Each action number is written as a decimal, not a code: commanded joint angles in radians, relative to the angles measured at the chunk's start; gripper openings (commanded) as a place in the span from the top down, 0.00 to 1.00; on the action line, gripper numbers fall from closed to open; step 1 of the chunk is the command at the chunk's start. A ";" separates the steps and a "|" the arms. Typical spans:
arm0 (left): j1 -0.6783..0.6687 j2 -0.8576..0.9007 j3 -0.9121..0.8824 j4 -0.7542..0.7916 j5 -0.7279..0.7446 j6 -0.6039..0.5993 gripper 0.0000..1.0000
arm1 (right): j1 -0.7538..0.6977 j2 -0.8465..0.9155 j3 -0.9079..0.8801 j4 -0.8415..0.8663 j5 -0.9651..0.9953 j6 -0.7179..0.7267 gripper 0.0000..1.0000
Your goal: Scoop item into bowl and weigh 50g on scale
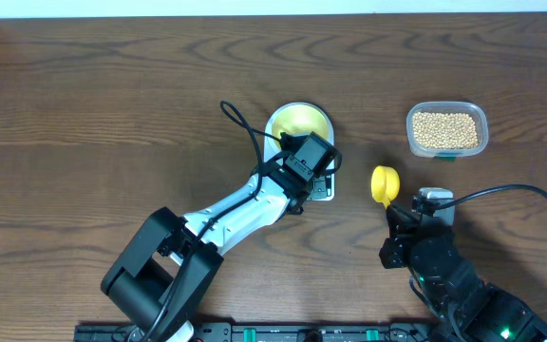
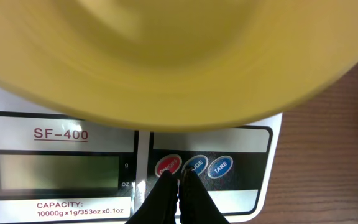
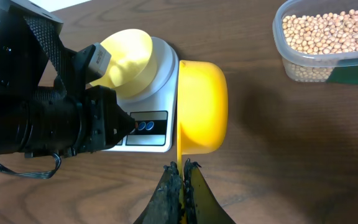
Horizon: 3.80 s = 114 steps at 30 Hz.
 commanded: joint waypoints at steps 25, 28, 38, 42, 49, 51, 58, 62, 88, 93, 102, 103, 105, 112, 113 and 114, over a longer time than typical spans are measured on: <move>0.002 0.084 -0.005 0.024 -0.058 -0.020 0.93 | -0.006 -0.002 0.016 -0.007 0.023 -0.018 0.99; 0.006 0.084 -0.005 0.023 -0.058 -0.020 0.93 | -0.006 -0.002 0.016 -0.008 0.022 -0.018 0.99; 0.006 0.050 -0.005 0.010 -0.016 -0.002 0.93 | -0.006 -0.002 0.016 -0.011 0.023 -0.018 0.99; 0.006 -0.040 -0.004 -0.048 -0.011 0.007 0.93 | -0.006 -0.002 0.016 -0.011 0.022 -0.018 0.99; 0.006 -0.226 -0.004 -0.162 -0.013 0.017 0.93 | -0.006 -0.002 0.016 -0.011 0.022 -0.018 0.99; 0.006 -0.284 -0.004 -0.173 -0.013 0.078 0.92 | -0.006 -0.002 0.016 -0.011 0.022 -0.018 0.99; 0.059 -0.463 -0.004 -0.207 -0.247 0.143 0.92 | -0.006 -0.002 0.016 -0.032 0.020 -0.018 0.99; 0.206 -0.519 -0.004 -0.203 -0.322 0.146 0.88 | -0.006 -0.002 0.016 -0.031 0.021 -0.018 0.99; 0.818 -0.319 -0.004 0.147 -0.316 0.146 0.86 | -0.055 0.182 0.011 -0.095 -0.010 0.357 0.99; 0.811 -0.308 -0.004 0.225 -0.236 0.148 0.86 | -0.105 0.182 0.011 -0.089 -0.010 0.356 0.99; 0.636 -0.311 0.007 0.250 -0.080 0.407 0.85 | -0.134 0.182 0.011 -0.088 -0.010 0.141 0.99; 0.594 -0.317 0.008 0.236 -0.046 0.407 0.84 | -0.134 0.182 0.011 -0.088 -0.010 0.109 0.99; 0.534 -0.330 0.008 0.219 0.007 0.407 0.83 | -0.133 0.182 0.011 -0.088 -0.011 0.094 0.99; 0.300 -0.422 0.008 0.109 0.029 0.408 0.83 | -0.132 0.182 0.011 -0.090 -0.181 0.061 0.99; 0.281 -0.439 0.008 0.072 0.029 0.407 0.83 | -0.132 0.182 0.011 -0.090 -0.205 0.039 0.99; 0.269 -0.455 0.008 0.040 0.029 0.407 0.83 | -0.132 0.182 0.011 -0.090 -0.222 0.026 0.99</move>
